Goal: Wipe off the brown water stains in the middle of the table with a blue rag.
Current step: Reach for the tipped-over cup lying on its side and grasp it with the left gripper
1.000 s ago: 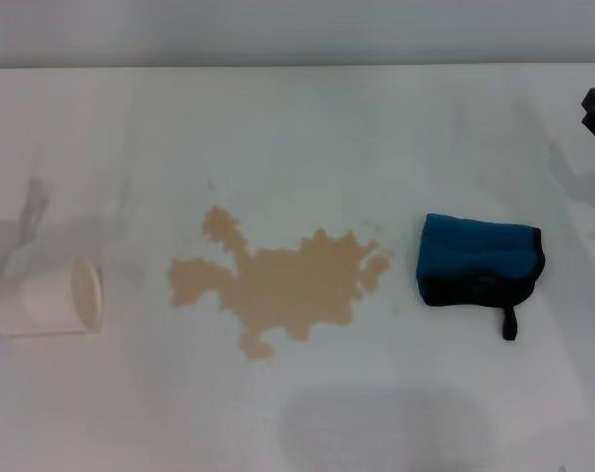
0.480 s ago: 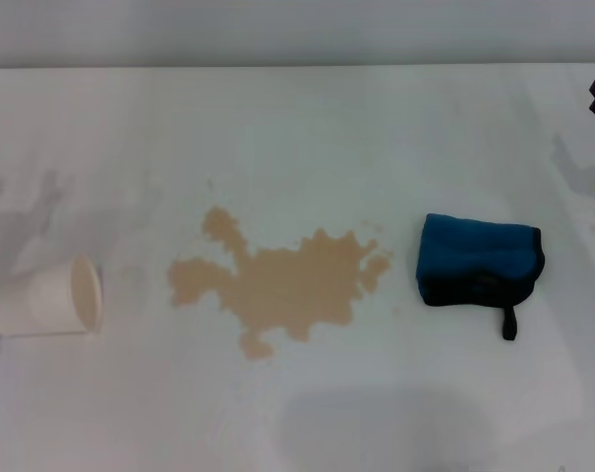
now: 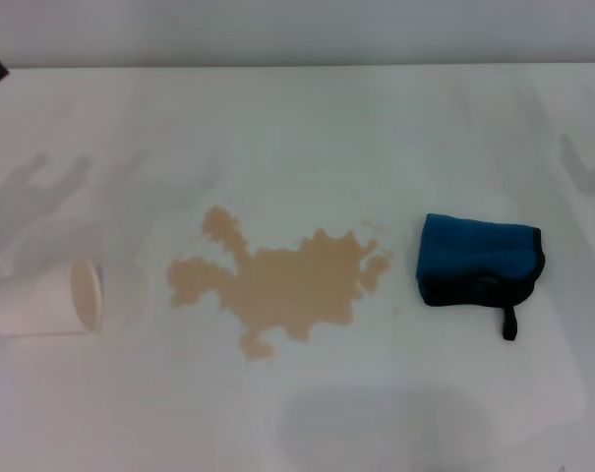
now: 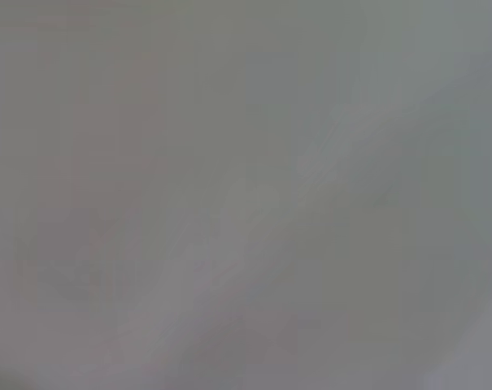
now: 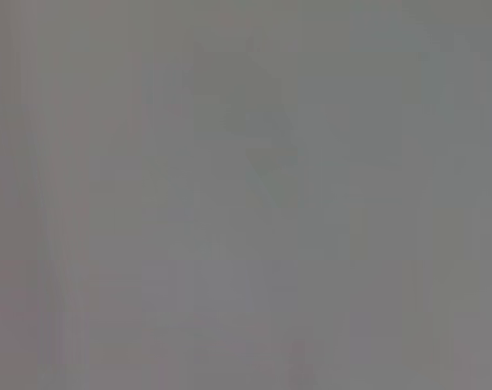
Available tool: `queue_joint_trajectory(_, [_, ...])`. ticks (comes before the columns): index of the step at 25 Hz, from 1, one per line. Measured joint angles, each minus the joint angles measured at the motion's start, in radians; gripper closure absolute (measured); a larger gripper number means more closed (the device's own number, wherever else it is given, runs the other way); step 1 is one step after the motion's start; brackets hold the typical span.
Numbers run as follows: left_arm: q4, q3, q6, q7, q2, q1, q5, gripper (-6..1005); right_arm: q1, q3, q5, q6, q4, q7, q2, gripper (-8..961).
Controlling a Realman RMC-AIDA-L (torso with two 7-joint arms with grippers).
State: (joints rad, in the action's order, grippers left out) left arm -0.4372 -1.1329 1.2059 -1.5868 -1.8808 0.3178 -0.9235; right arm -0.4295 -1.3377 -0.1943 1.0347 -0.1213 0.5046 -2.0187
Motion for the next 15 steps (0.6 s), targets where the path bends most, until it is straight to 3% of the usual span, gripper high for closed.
queue_joint_trajectory(4, [-0.192,0.005,0.007,-0.077,0.013,-0.055,-0.123,141,0.007,0.0,0.01,-0.002,0.001,0.0,-0.001,120])
queue_joint_trajectory(10, [-0.393,0.023,0.114,-0.146,0.075,-0.068,-0.371,145,0.011,0.0,0.012,-0.003,-0.001,0.0,-0.003,121])
queue_joint_trajectory(12, [-0.449,0.063,0.156,-0.161,0.08,-0.068,-0.461,146,0.011,0.0,0.017,-0.002,-0.001,0.0,-0.003,121])
queue_joint_trajectory(15, [-0.508,0.186,0.247,-0.196,0.069,-0.066,-0.587,148,0.012,0.0,0.023,-0.002,-0.002,0.0,-0.002,121])
